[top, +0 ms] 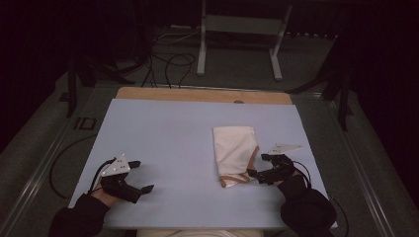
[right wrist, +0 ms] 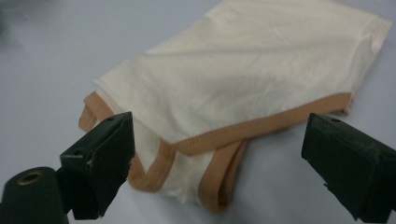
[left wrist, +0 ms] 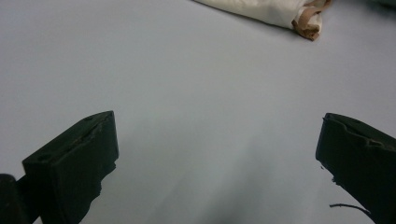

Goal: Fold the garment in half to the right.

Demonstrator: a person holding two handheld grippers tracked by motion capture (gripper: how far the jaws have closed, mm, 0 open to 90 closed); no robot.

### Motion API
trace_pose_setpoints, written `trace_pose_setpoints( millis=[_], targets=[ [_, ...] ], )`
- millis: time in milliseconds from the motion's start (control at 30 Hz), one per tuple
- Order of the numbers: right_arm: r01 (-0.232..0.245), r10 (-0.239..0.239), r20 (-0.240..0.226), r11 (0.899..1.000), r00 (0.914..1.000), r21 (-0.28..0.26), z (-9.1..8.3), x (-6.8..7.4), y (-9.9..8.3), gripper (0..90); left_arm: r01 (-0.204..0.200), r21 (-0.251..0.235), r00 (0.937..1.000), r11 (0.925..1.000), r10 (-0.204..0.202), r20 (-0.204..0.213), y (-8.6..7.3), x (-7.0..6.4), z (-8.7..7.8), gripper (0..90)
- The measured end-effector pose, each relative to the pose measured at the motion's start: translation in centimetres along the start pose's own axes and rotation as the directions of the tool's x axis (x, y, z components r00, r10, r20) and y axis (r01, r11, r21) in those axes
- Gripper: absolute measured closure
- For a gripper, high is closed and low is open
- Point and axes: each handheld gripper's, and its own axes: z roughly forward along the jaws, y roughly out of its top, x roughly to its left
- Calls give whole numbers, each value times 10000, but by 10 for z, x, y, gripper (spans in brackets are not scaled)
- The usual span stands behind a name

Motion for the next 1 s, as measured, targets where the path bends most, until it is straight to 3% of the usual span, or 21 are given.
trace_pose_setpoints(
  millis=[400,500,667,1000],
  targets=[
    [-97,102,176,9996,9998,-258,-9,6,-28,97,8,31,10000,10000,-8,6,-1,0,1,2],
    [95,-83,352,9993,9993,-352,-11,6,-32,98,11,43,10000,10000,-11,3,-1,1,1,2],
    [-34,43,418,9997,9991,-229,-11,5,-38,98,-8,30,10000,10000,8,-8,-1,1,0,2],
    [-50,64,1042,9999,9945,-133,-8,-3,-44,98,-71,74,10000,9999,72,-18,-2,0,1,2]
  ],
)
